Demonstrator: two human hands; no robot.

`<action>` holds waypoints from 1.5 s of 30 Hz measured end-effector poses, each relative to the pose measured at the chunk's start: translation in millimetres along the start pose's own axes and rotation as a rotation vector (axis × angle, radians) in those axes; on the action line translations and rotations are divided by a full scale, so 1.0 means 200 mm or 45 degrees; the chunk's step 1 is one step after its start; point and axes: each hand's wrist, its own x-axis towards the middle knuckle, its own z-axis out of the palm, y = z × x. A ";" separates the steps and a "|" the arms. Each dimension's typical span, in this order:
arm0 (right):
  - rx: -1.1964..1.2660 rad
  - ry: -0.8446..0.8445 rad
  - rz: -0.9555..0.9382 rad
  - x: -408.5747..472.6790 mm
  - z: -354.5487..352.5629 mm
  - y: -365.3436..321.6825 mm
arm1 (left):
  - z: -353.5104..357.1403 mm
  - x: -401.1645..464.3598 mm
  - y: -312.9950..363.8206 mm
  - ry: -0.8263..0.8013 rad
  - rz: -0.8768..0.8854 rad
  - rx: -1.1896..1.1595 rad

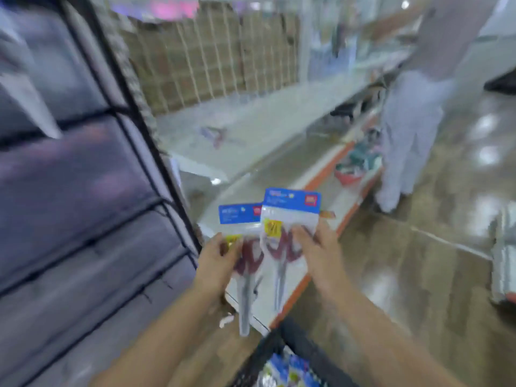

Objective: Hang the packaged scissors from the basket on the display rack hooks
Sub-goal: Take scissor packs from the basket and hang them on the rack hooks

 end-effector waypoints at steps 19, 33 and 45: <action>0.170 -0.492 -0.335 -0.28 0.96 -1.29 | -1.30 -0.39 0.84 0.627 0.176 -0.456; 0.070 -0.379 -0.293 0.28 1.56 -1.33 | -1.69 0.29 0.73 0.756 0.126 -0.531; 0.166 -0.264 -0.428 0.59 1.89 -1.50 | -1.92 0.64 0.70 0.679 0.173 -0.566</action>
